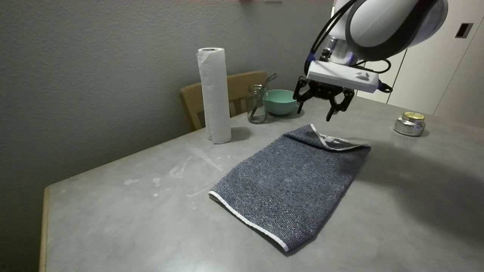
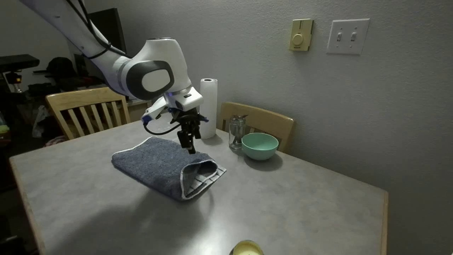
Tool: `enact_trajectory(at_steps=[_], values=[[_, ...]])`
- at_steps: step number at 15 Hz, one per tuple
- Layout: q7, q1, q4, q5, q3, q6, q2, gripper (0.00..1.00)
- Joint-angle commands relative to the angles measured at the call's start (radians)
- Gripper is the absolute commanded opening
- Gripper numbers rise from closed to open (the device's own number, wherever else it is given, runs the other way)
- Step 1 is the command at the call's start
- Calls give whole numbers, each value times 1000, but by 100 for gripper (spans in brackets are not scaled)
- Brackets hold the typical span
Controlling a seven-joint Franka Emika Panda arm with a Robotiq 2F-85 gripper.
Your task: Unfold the towel
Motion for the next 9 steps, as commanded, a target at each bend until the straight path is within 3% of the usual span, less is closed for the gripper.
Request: enact_trajectory(at_steps=[1, 3, 9], values=[[-50, -27, -31, 45, 79, 29, 31, 100], [-64, -30, -36, 58, 101, 28, 44, 100], [-94, -26, -34, 30, 60, 18, 44, 100]])
